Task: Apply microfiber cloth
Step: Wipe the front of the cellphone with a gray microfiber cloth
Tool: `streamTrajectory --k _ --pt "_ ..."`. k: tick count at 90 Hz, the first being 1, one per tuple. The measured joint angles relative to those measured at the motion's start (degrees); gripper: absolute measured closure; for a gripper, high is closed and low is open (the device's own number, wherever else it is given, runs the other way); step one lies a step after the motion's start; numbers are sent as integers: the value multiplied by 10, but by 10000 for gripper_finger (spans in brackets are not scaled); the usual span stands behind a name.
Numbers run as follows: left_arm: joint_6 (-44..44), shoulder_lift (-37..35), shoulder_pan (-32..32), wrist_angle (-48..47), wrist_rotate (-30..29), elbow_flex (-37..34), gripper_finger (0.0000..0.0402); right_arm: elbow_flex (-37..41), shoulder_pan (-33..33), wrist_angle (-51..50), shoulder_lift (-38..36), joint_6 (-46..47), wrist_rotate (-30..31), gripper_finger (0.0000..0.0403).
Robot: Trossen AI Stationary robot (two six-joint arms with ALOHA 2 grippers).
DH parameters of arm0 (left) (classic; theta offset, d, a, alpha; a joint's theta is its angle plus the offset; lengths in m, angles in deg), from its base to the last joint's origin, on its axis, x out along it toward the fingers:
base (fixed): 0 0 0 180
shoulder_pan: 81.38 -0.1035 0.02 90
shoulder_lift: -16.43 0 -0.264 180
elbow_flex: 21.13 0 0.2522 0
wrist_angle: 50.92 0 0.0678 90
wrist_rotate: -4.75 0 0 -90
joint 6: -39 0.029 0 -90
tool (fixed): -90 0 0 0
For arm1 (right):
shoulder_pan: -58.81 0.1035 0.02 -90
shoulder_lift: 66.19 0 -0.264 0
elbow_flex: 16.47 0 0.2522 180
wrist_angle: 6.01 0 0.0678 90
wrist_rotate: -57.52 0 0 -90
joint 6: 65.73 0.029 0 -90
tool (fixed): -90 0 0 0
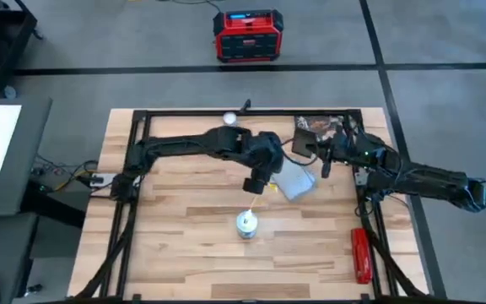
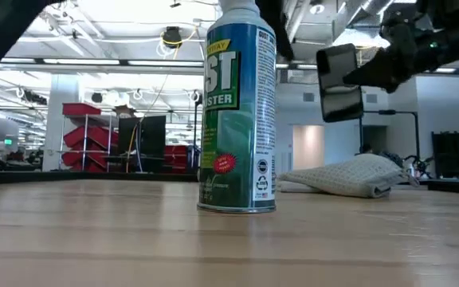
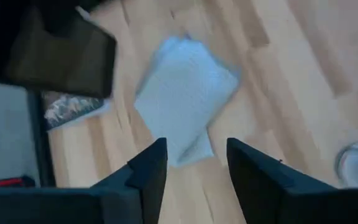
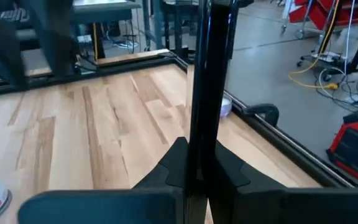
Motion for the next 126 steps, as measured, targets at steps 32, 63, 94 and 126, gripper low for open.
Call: streamTrajectory --k 32,63,94,126 --pt "44 92 -20 53 45 0 255 2 0 -70 -62 3 19 389" --pt "24 128 -25 69 72 1 255 2 0 -83 -73 13 19 389" --pt "14 174 -25 92 86 1 255 2 0 -88 -73 20 18 389" --pt "6 221 -34 140 83 2 255 2 1 -97 -73 20 16 389"
